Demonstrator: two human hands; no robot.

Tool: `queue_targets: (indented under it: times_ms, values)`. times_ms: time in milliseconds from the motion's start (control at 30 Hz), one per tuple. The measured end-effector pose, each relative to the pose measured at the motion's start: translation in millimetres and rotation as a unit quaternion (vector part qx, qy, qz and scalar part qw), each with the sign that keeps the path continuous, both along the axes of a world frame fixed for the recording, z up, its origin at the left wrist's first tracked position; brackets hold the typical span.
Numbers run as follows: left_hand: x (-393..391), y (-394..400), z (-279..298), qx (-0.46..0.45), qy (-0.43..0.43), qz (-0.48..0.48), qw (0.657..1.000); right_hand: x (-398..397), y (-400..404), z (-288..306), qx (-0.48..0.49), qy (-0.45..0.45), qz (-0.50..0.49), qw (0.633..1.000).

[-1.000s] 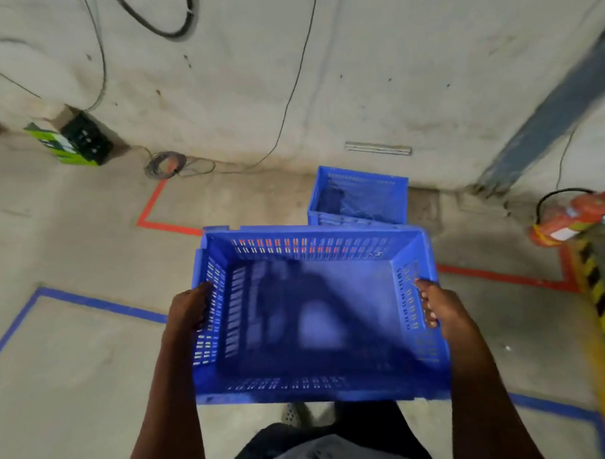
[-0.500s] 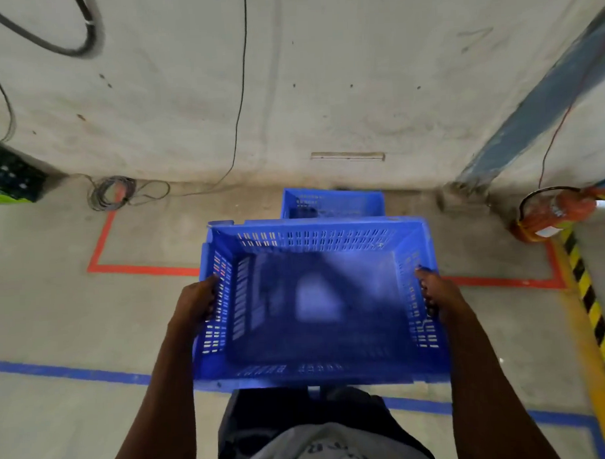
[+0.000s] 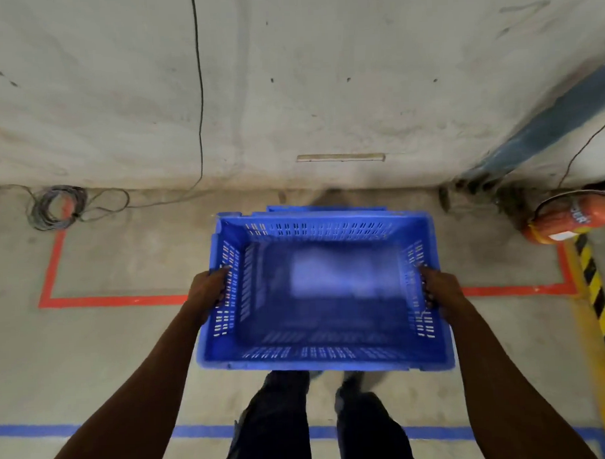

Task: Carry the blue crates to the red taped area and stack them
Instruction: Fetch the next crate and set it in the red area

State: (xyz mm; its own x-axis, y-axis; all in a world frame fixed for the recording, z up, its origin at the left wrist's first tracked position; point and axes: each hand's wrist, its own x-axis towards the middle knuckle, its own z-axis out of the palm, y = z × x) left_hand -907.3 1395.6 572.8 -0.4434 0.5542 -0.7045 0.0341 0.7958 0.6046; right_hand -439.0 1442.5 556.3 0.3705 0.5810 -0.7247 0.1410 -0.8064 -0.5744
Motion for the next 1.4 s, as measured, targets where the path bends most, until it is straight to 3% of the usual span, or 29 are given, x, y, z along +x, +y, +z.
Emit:
queue_targets:
  times_ms: [400, 700, 1067, 1400]
  values:
    - [7.8, 148.2, -155.4, -0.012, -0.017, -0.012, 1.000, 18.6, 128.8, -151.0, -0.023, 0.028, 0.015, 0.999]
    - [1.2, 187.6, -238.2, -0.004, 0.017, -0.003, 1.000, 4.8, 183.4, -233.2, -0.010, 0.035, 0.034, 0.999]
    - [1.9, 206.1, -256.4, 0.034, 0.038, 0.007, 0.999, 5.0, 193.6, -245.1, 0.020, 0.046, 0.014, 0.999]
    - [20.1, 209.6, -253.4, 0.037, 0.003, -0.003, 0.999, 20.4, 190.8, -242.0, 0.031, 0.025, -0.001, 0.999]
